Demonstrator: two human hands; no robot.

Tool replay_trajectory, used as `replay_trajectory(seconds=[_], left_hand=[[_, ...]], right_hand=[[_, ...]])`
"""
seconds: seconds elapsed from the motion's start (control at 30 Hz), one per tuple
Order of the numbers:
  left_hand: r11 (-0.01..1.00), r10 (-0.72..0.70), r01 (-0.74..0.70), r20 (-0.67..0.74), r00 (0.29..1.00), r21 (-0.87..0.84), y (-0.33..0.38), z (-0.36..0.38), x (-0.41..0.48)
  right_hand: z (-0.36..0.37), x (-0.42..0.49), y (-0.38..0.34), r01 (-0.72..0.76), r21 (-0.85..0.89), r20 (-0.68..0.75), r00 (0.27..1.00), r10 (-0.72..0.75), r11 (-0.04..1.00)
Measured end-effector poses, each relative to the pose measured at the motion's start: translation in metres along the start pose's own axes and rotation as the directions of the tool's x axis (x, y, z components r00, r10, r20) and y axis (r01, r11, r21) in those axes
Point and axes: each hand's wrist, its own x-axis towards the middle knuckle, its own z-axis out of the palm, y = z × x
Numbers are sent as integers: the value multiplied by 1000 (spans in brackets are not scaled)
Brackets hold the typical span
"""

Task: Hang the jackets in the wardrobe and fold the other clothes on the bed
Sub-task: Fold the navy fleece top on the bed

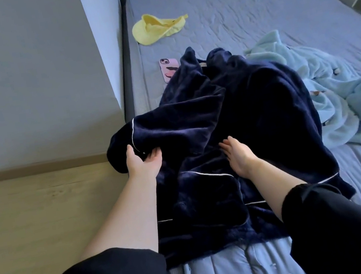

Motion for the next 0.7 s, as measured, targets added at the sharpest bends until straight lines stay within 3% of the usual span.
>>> replay_trajectory(seconds=[0.17, 0.27, 0.3, 0.37, 0.4, 0.43, 0.47, 0.5, 0.53, 0.57, 0.63, 0.7], left_hand=[[977, 120, -103, -81, 989, 186, 4, 14, -2], [809, 413, -366, -1, 911, 460, -4, 38, -15], [704, 502, -458, 74, 861, 543, -11, 46, -23], [310, 592, -646, 391, 705, 697, -28, 60, -45], [47, 502, -738, 622, 600, 673, -39, 63, -59], [-175, 298, -818, 821, 487, 548, -50, 61, -72], [-321, 48, -866, 920, 388, 382, -62, 54, -79], [-399, -183, -886, 927, 328, 235, -73, 43, -83], [-444, -355, -884, 878, 321, 144, -84, 29, -82], [-478, -437, -868, 821, 367, 134, -91, 15, -82], [-520, -380, -823, 801, 463, 229, -99, -11, -77], [-542, -179, -729, 790, 586, 418, -97, -25, -69]], right_hand=[[-4, 2, 4, 22, -15, 5, 1000, -22, 1000], [-13, 0, 3, 9, 54, 59, 998, -12, 998], [-18, -3, -1, -19, 93, 75, 997, 12, 995], [-35, -13, -12, -95, 179, 110, 991, 76, 979], [-44, -18, -18, -126, 212, 111, 988, 104, 969], [-54, -24, -24, -134, 228, 90, 989, 116, 964], [-67, -30, -31, -138, 272, 77, 990, 121, 952], [-79, -35, -39, -147, 327, 75, 989, 130, 934], [-90, -42, -46, -148, 336, 111, 987, 117, 930], [-103, -51, -48, -171, 317, 224, 969, 101, 933], [-121, -66, -57, -168, 264, 273, 957, 93, 950], [-130, -71, -64, -138, 149, 112, 986, 122, 979]])
